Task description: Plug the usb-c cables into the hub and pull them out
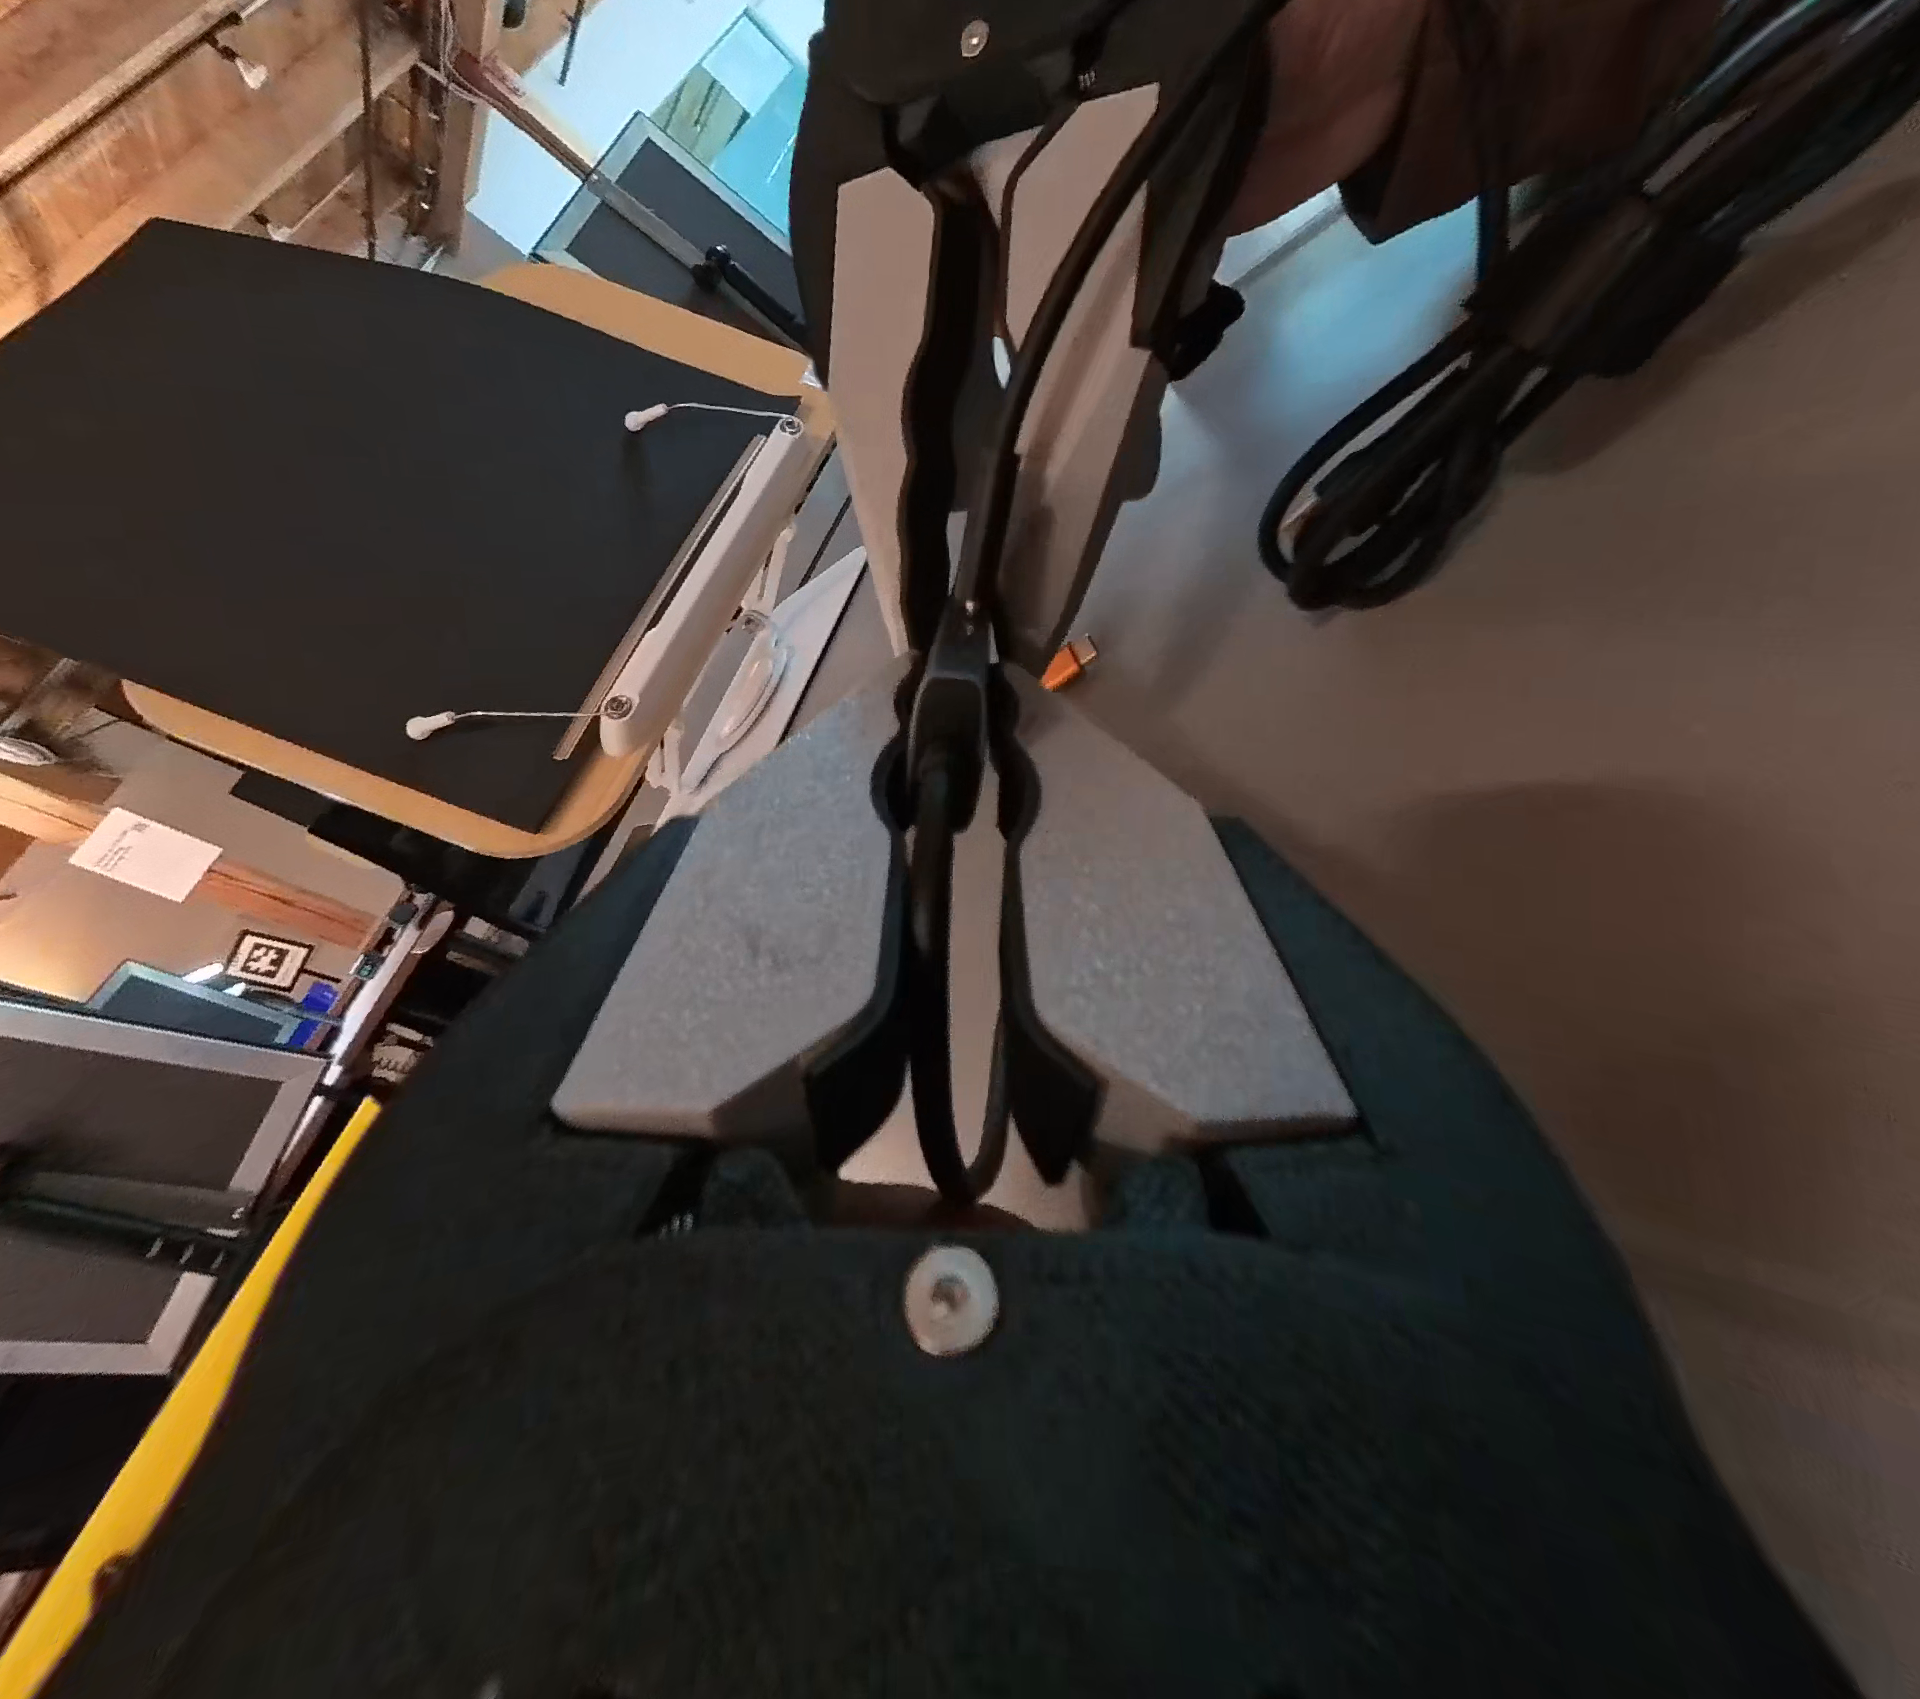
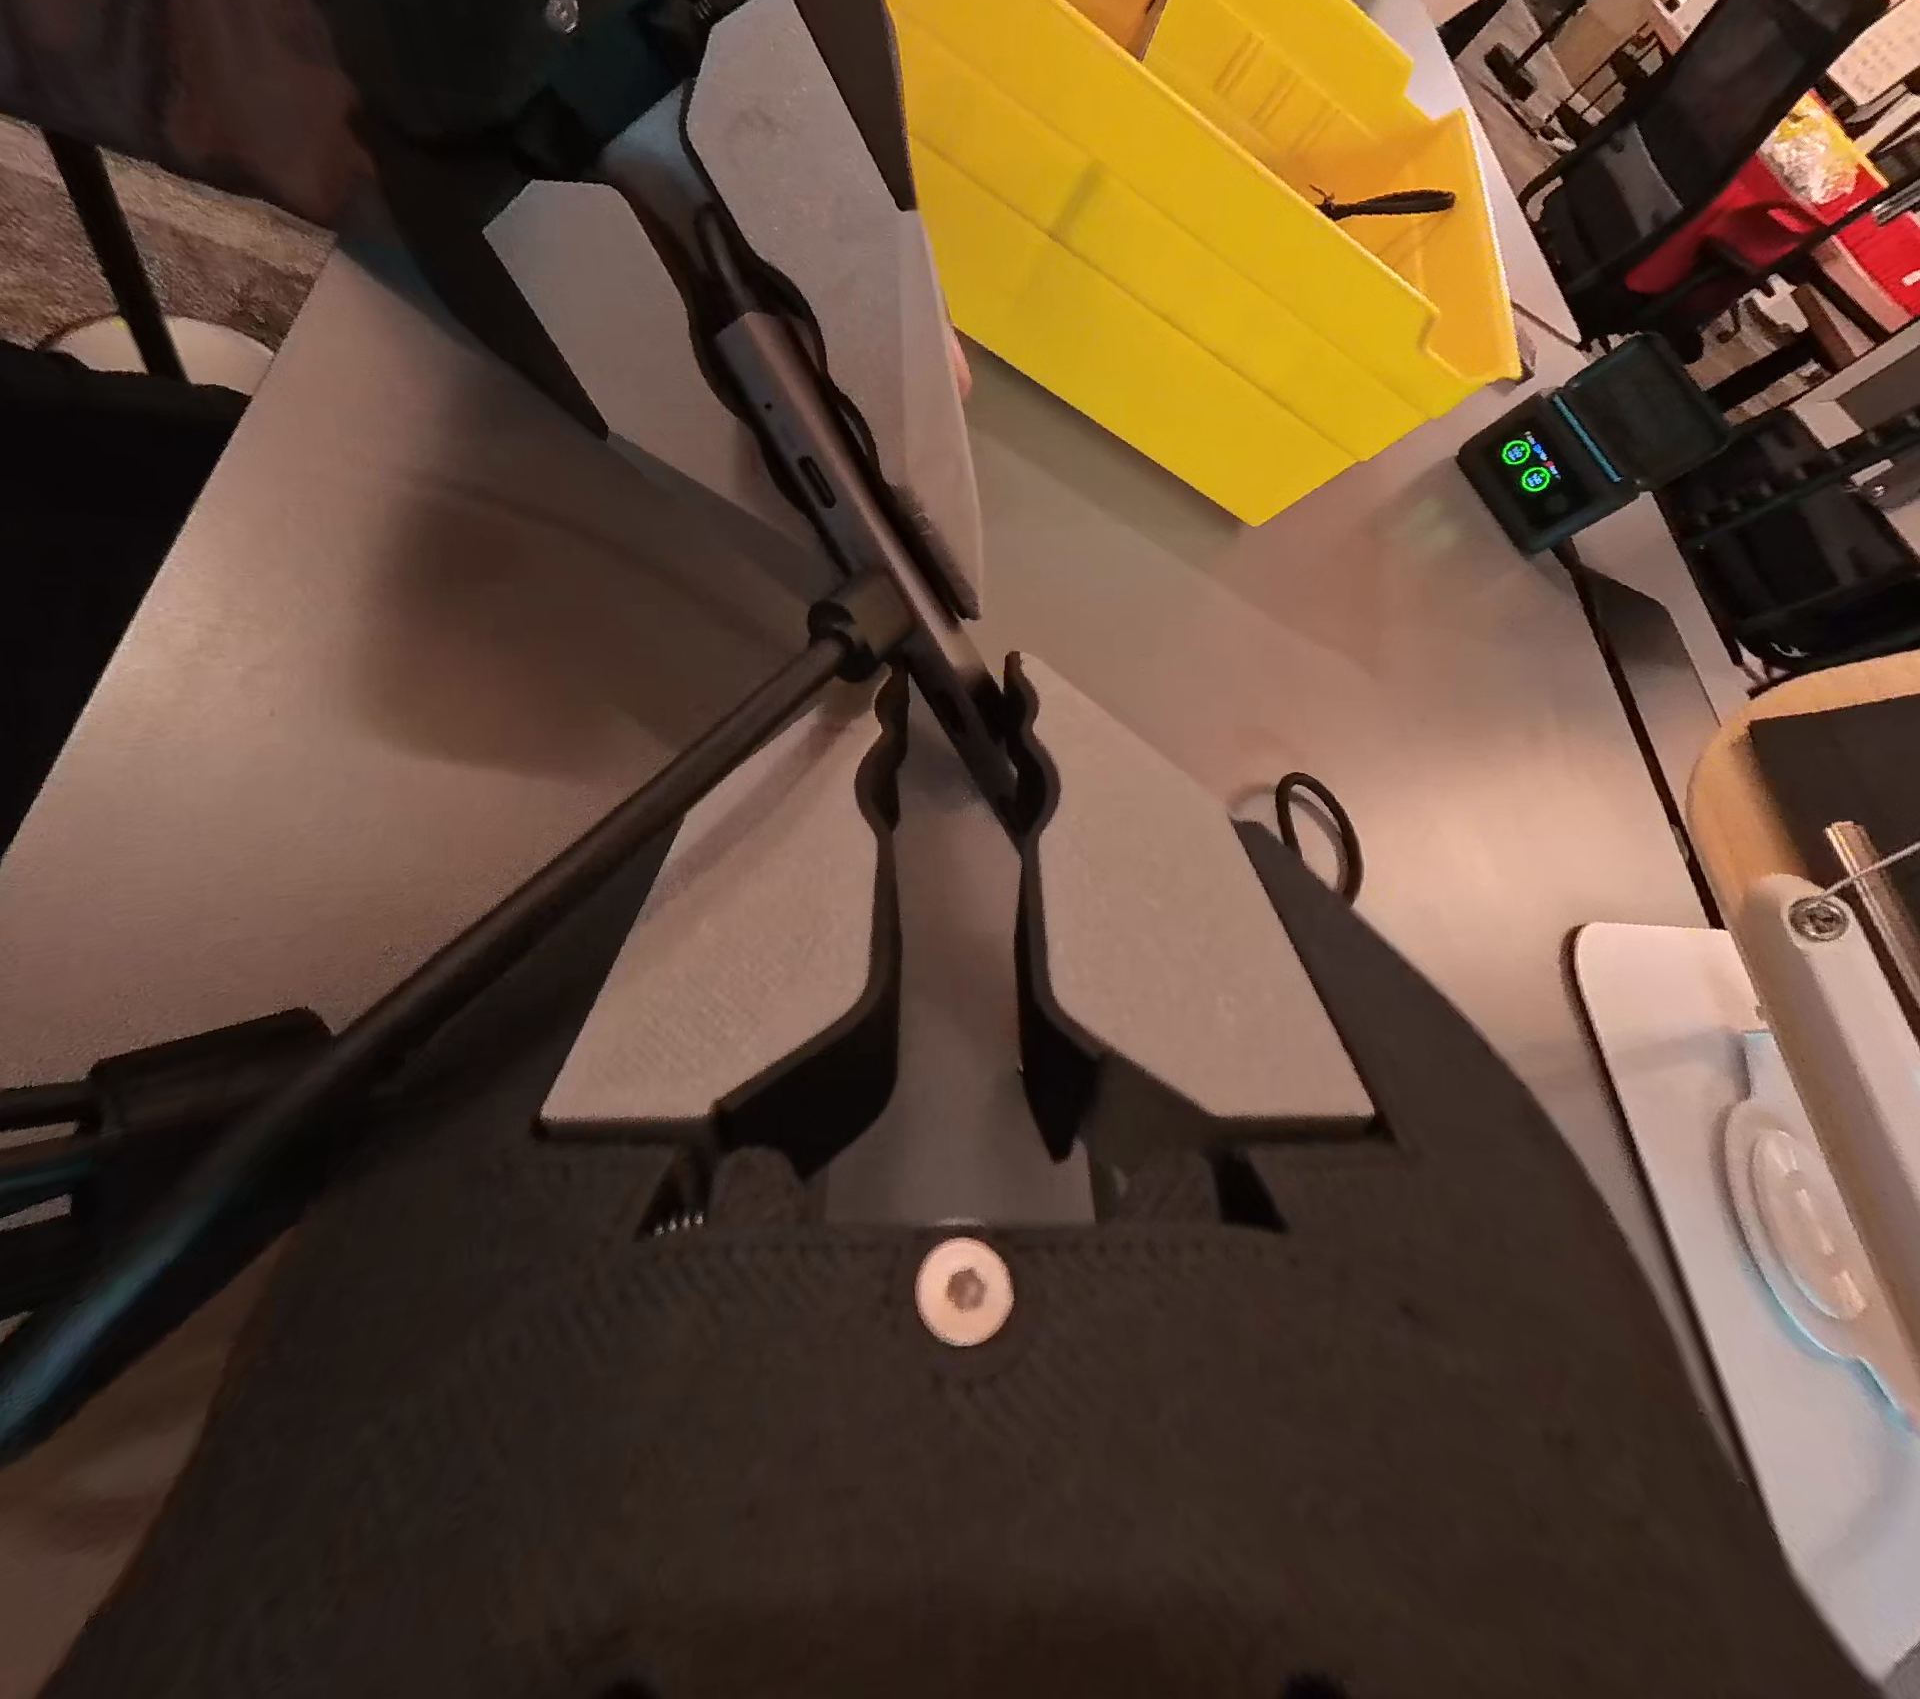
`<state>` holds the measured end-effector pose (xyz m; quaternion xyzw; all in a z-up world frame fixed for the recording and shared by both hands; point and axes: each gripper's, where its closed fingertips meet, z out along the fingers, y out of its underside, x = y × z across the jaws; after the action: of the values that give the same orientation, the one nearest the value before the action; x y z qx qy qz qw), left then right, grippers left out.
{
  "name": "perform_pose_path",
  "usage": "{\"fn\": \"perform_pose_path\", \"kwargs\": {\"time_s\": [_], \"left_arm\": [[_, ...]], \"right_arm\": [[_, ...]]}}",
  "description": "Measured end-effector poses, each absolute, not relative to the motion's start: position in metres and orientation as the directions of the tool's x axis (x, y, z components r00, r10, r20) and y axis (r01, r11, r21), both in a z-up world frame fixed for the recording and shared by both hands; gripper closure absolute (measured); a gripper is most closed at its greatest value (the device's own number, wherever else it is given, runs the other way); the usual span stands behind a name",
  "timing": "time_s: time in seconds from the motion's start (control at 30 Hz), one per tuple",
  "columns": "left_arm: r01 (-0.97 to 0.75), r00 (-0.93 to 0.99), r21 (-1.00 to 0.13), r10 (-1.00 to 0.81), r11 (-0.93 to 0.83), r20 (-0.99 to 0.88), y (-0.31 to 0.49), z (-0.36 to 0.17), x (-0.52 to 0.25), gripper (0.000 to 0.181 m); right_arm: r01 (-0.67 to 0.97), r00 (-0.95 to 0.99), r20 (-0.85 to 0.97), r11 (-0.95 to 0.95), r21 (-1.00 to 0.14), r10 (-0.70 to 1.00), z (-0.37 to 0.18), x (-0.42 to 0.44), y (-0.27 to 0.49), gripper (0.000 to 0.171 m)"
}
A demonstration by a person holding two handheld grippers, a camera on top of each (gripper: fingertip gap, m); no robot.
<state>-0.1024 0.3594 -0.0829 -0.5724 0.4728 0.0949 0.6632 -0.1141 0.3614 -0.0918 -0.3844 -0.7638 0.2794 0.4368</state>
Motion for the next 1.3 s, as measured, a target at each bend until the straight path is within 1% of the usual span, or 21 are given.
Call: {"fn": "perform_pose_path", "kwargs": {"time_s": [0.03,0.13,0.2,0.3,0.4,0.47,0.53,0.6,0.67,0.73,0.8,0.83,0.87,0.93,0.97,1.03,1.1,1.17,1.2,1.23,1.3], "left_arm": [[-0.675,0.532,-0.662,-0.407,0.324,-0.742,0.36,-0.082,-0.103,0.172],[-0.714,0.534,-0.634,-0.354,0.299,-0.768,0.366,-0.08,-0.107,0.173],[-0.76,0.521,-0.597,-0.308,0.255,-0.796,0.373,-0.083,-0.117,0.174],[-0.788,0.538,-0.591,-0.271,0.176,-0.798,0.381,-0.086,-0.138,0.173],[-0.798,0.532,-0.584,-0.28,0.15,-0.799,0.384,-0.091,-0.143,0.173],[-0.82,0.481,-0.545,-0.305,0.175,-0.822,0.381,-0.097,-0.135,0.173],[-0.844,0.418,-0.494,-0.32,0.209,-0.85,0.378,-0.104,-0.126,0.173],[-0.865,0.374,-0.449,-0.309,0.223,-0.874,0.378,-0.107,-0.121,0.173],[-0.884,0.351,-0.416,-0.284,0.215,-0.892,0.38,-0.108,-0.122,0.173],[-0.879,0.364,-0.427,-0.279,0.213,-0.889,0.38,-0.106,-0.123,0.173],[-0.872,0.387,-0.444,-0.264,0.205,-0.883,0.382,-0.102,-0.126,0.173],[-0.872,0.401,-0.452,-0.253,0.19,-0.881,0.384,-0.101,-0.13,0.173],[-0.876,0.414,-0.455,-0.233,0.162,-0.88,0.387,-0.099,-0.135,0.173],[-0.885,0.44,-0.458,-0.175,0.085,-0.881,0.395,-0.095,-0.15,0.174],[-0.882,0.455,-0.467,-0.152,0.056,-0.877,0.398,-0.092,-0.158,0.174],[-0.862,0.5,-0.506,-0.123,0.025,-0.857,0.4,-0.087,-0.168,0.174],[-0.838,0.542,-0.545,-0.101,0.007,-0.834,0.401,-0.083,-0.176,0.174],[-0.821,0.567,-0.571,-0.113,0.007,-0.816,0.401,-0.083,-0.178,0.173],[-0.817,0.57,-0.576,-0.126,0.015,-0.812,0.402,-0.084,-0.177,0.173],[-0.816,0.57,-0.577,-0.133,0.019,-0.811,0.402,-0.085,-0.175,0.173],[-0.826,0.554,-0.563,-0.14,0.027,-0.82,0.401,-0.086,-0.17,0.173]], "right_arm": [[0.342,-0.319,0.444,0.539,-0.77,0.837,-0.091,-0.115,0.362,0.156],[0.35,-0.267,0.449,0.519,-0.779,0.853,-0.087,-0.116,0.371,0.155],[0.384,-0.192,0.44,0.48,-0.789,0.877,-0.082,-0.11,0.391,0.159],[0.413,-0.02,0.313,0.293,-0.862,0.95,-0.073,-0.097,0.43,0.158],[0.42,0.084,0.185,0.134,-0.898,0.979,-0.074,-0.091,0.451,0.158],[0.483,0.102,0.15,0.083,-0.872,0.983,-0.09,-0.092,0.455,0.156],[0.589,0.106,0.129,0.042,-0.807,0.986,-0.116,-0.093,0.455,0.147],[0.676,0.113,0.12,0.013,-0.737,0.986,-0.138,-0.093,0.454,0.143],[0.708,0.133,0.131,-0.001,-0.706,0.982,-0.145,-0.091,0.456,0.142],[0.717,0.159,0.139,-0.018,-0.696,0.978,-0.146,-0.09,0.458,0.141],[0.741,0.146,0.112,-0.033,-0.671,0.983,-0.153,-0.088,0.454,0.145],[0.751,0.128,0.092,-0.036,-0.659,0.987,-0.158,-0.088,0.45,0.157],[0.752,0.118,0.076,-0.039,-0.658,0.99,-0.16,-0.089,0.447,0.16],[0.79,0.143,0.13,-0.034,-0.613,0.981,-0.159,-0.081,0.453,0.163],[0.82,0.182,0.216,-0.027,-0.571,0.959,-0.154,-0.07,0.464,0.164],[0.858,0.25,0.448,0.018,-0.514,0.858,-0.121,-0.043,0.487,0.165],[0.856,0.301,0.571,0.048,-0.514,0.764,-0.076,-0.022,0.493,0.168],[0.841,0.34,0.611,0.059,-0.538,0.715,-0.036,-0.007,0.492,0.168],[0.86,0.33,0.633,0.054,-0.508,0.7,-0.02,0.002,0.492,0.168],[0.895,0.29,0.657,0.046,-0.444,0.696,-0.009,0.01,0.49,0.168],[0.959,0.141,0.663,0.065,-0.276,0.735,0.005,0.016,0.477,0.168]]}}
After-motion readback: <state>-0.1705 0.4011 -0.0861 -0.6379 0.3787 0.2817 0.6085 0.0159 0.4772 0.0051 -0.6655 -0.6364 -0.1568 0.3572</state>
